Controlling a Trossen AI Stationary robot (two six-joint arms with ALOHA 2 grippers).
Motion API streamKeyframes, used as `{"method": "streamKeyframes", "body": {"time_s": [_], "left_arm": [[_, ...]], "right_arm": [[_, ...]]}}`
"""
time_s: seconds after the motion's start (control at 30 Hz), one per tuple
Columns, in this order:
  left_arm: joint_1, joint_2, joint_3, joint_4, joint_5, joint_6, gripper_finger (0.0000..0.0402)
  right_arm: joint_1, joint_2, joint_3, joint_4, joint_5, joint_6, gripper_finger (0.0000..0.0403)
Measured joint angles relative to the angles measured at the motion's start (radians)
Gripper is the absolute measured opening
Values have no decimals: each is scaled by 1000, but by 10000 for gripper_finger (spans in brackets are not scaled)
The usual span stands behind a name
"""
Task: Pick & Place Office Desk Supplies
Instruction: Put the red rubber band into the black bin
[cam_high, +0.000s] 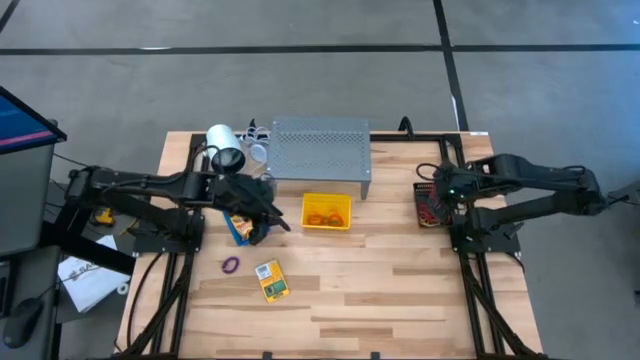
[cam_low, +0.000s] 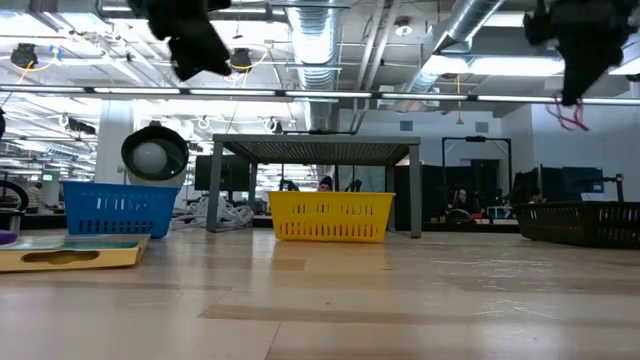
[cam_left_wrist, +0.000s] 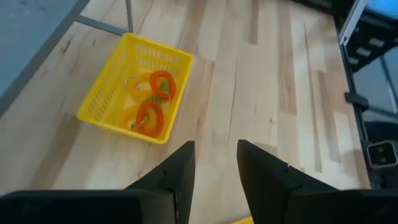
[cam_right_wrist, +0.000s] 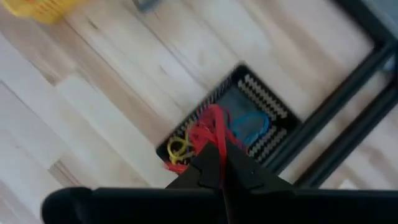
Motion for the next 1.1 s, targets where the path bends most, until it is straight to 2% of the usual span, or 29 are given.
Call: {"method": "streamKeyframes", "body": {"time_s": [0.2, 0.33, 0.67, 0.87, 1.1], "left_arm": [[-3, -84, -78, 28, -1, -37, 115], [-7, -95, -114, 28, -2, -52, 115], [-7, -93, -159, 10, 1, -93, 115], [-8, -92, -159, 3, 68, -113, 115], [-8, -92, -159, 2, 87, -120, 115]], "right_arm": [[-95, -30, -138, 88, -101, -28, 0], [-141, -29, -213, 128, -168, -64, 0], [-240, -29, -280, 164, -238, -152, 7], [-282, -19, -278, 252, -337, -237, 51], [-372, 56, -279, 175, -255, -270, 127]]}}
